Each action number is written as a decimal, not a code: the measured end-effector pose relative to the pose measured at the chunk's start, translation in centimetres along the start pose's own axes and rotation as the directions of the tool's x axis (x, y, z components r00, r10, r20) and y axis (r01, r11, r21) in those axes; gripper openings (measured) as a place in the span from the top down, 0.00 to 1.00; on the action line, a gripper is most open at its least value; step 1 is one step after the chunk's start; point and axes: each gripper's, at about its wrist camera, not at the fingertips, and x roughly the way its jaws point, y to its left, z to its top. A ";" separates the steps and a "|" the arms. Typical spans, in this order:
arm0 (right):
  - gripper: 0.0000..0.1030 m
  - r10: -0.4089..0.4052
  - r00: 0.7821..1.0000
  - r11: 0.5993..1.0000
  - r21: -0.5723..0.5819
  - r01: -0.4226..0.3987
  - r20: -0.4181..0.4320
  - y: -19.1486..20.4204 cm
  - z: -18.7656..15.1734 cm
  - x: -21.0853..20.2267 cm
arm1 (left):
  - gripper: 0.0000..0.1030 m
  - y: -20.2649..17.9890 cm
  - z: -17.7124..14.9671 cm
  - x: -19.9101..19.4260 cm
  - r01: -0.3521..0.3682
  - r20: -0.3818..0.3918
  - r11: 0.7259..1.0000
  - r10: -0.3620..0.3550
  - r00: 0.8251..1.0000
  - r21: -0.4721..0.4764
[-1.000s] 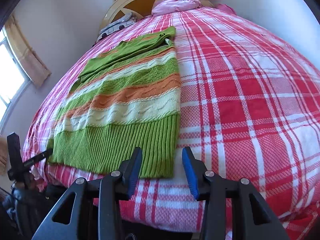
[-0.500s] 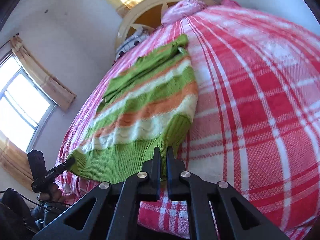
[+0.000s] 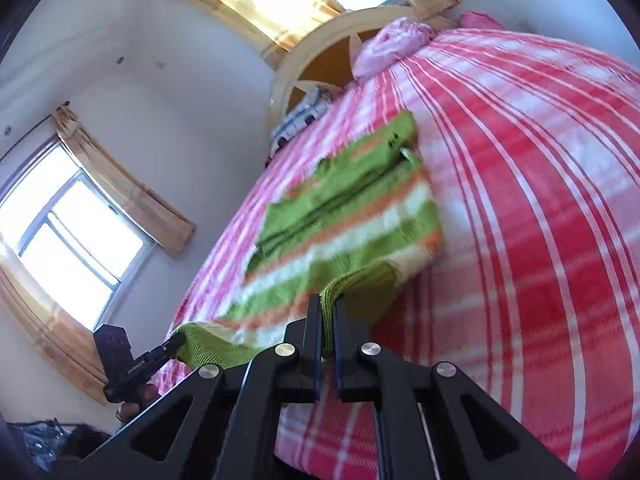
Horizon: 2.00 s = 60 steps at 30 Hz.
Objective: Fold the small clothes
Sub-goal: 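Lift the ribbed hem with both grippers and fold it over onto the collar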
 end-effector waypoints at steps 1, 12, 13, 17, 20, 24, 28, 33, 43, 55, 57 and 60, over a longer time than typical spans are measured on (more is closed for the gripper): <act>0.96 0.005 1.000 1.000 -0.006 -0.005 0.007 0.2 0.5 0.1 | 0.91 0.0 0.3 0.1 0.004 0.008 1.000 -0.004 1.000 -0.002; 0.96 0.026 0.998 0.997 -0.076 -0.021 0.063 2.1 6.6 1.5 | 0.91 1.3 5.3 1.6 0.021 0.100 0.999 -0.017 0.995 -0.037; 0.96 0.028 0.997 0.997 -0.079 -0.023 0.067 2.2 7.2 1.7 | 0.91 1.5 5.8 1.9 0.021 0.104 0.999 -0.017 0.994 -0.041; 0.96 0.031 0.997 0.996 -0.085 -0.025 0.075 2.4 9.1 2.9 | 0.91 2.0 7.1 2.6 0.017 0.114 0.998 -0.011 0.993 -0.055; 0.96 0.030 0.997 0.995 -0.098 -0.023 0.076 2.6 10.4 4.0 | 0.91 2.2 8.1 3.3 0.013 0.123 0.998 -0.006 0.992 -0.055; 0.96 0.033 0.996 0.995 -0.092 -0.025 0.082 2.6 12.3 5.5 | 0.91 2.5 9.5 4.4 0.013 0.129 0.998 -0.005 0.992 -0.057; 0.96 0.031 0.995 0.996 -0.087 -0.023 0.090 2.4 14.3 6.9 | 0.91 2.9 11.3 5.3 0.020 0.140 0.998 -0.010 0.990 -0.066; 0.96 0.026 0.994 0.996 -0.085 -0.017 0.103 2.2 16.8 8.4 | 0.91 3.1 14.1 6.7 0.025 0.157 0.998 -0.016 0.988 -0.057; 0.96 0.000 0.994 0.997 -0.082 0.008 0.105 1.4 20.9 12.4 | 0.91 4.1 18.1 10.3 0.018 0.155 0.998 -0.009 0.988 -0.053; 0.96 -0.065 0.996 0.997 -0.037 0.067 0.065 -1.9 25.9 19.0 | 0.91 6.8 21.9 18.4 -0.052 0.091 0.997 0.057 0.994 -0.053; 0.96 -0.082 0.996 0.996 -0.016 0.083 0.044 -3.1 26.5 20.6 | 0.91 7.5 22.0 20.1 -0.067 0.070 0.996 0.071 0.995 -0.056; 0.96 -0.114 0.993 0.993 0.010 0.113 0.010 -5.0 27.0 23.0 | 0.91 8.5 21.9 22.4 -0.080 0.033 0.994 0.083 0.996 -0.073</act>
